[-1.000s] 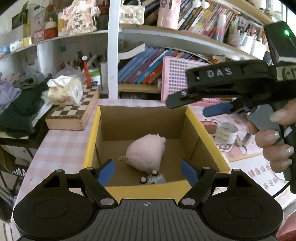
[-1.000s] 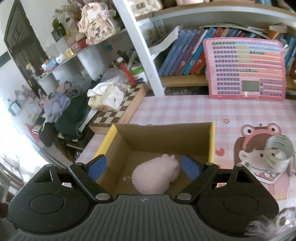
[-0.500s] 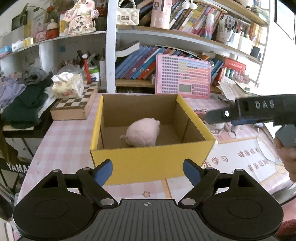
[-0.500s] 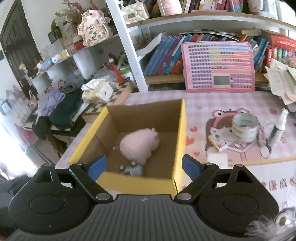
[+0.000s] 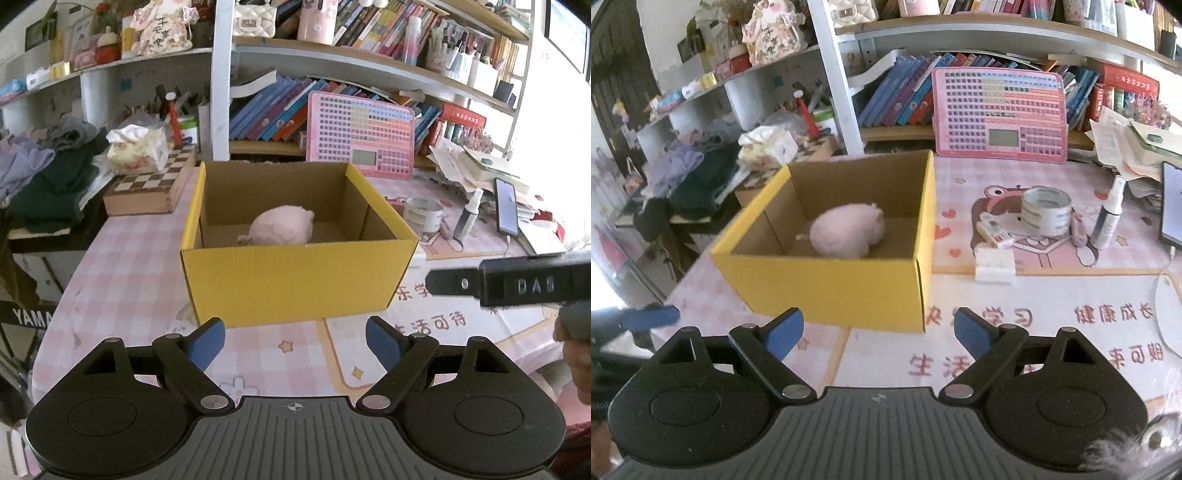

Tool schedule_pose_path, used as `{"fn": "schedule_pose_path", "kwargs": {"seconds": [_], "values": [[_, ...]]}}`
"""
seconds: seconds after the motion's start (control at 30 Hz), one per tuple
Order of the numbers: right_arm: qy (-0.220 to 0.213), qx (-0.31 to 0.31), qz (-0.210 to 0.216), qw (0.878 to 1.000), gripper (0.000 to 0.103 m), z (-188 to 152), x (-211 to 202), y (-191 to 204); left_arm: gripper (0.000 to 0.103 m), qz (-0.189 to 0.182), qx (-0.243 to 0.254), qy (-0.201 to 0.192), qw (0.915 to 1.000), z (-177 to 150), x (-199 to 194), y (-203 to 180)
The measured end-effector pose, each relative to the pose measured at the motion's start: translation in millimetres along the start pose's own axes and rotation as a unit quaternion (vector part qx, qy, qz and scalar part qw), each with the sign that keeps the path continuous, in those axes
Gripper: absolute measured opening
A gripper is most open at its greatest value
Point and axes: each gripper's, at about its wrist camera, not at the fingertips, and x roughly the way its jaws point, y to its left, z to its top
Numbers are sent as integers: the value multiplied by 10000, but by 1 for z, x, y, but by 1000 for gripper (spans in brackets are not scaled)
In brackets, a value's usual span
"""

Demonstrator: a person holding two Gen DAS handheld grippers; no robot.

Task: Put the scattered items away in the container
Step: 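Withdraw both open tools up and away from the yellow box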

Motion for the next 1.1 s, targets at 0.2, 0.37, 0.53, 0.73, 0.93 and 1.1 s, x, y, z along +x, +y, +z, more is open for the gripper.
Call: {"fn": "schedule_pose_path", "kwargs": {"seconds": [0.2, 0.37, 0.53, 0.73, 0.93, 1.1], "values": [[122, -16, -163, 9998, 89, -23, -5, 4, 86, -3, -3, 59, 10000, -6, -2, 0], [191, 94, -312, 9993, 89, -35, -8, 3, 87, -28, 41, 141, 9999, -12, -2, -2], [311, 242, -415, 9984, 89, -43, -9, 2, 87, -67, 84, 303, 9995, -20, 2, -5], [526, 235, -523, 9970, 89, -54, -9, 5, 90, -139, 1, 622, 9980, -29, 12, -6], [632, 351, -683, 9950, 89, -60, -11, 0, 91, -287, 65, 908, 9954, -37, 21, -13], [707, 399, -800, 9935, 89, -65, -13, -4, 93, -388, 104, 980, 9944, -39, 25, -19]]}}
